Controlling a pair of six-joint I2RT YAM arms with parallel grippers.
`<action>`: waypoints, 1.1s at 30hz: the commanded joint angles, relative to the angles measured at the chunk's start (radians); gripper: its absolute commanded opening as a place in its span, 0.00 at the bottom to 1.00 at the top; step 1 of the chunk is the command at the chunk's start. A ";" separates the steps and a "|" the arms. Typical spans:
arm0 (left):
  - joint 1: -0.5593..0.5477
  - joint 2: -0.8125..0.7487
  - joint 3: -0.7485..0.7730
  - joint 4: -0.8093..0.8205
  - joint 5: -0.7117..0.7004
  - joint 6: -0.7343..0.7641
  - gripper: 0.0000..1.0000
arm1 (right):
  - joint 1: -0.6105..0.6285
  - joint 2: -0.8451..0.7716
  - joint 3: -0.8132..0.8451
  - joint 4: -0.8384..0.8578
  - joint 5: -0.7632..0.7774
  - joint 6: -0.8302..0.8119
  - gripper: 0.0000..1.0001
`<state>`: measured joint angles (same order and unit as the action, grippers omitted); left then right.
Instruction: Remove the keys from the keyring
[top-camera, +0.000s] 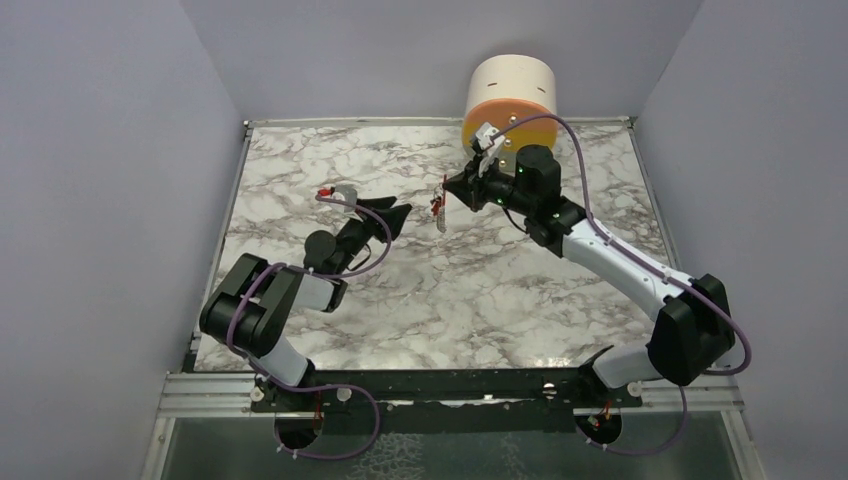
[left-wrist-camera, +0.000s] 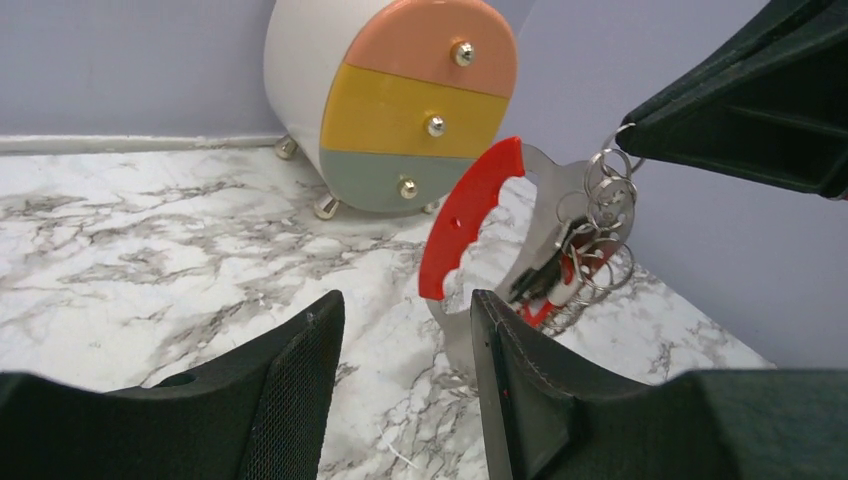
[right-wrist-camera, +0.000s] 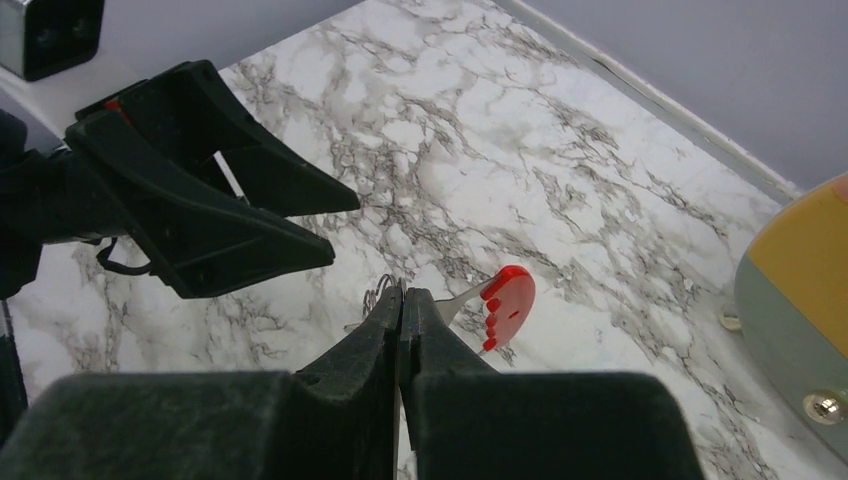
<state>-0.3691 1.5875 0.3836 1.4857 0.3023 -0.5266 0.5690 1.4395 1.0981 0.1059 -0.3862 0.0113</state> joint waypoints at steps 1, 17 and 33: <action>-0.004 0.016 0.052 0.086 0.000 -0.004 0.52 | -0.001 -0.065 -0.018 0.056 -0.056 -0.036 0.02; -0.005 -0.045 0.196 0.015 0.152 -0.007 0.53 | -0.001 -0.238 -0.163 0.164 -0.200 -0.098 0.02; -0.005 -0.210 0.086 0.068 0.407 -0.018 0.57 | -0.001 -0.353 -0.198 0.202 -0.321 -0.118 0.02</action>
<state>-0.3691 1.3872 0.4866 1.4357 0.5880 -0.4858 0.5690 1.1126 0.9016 0.2554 -0.6445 -0.0994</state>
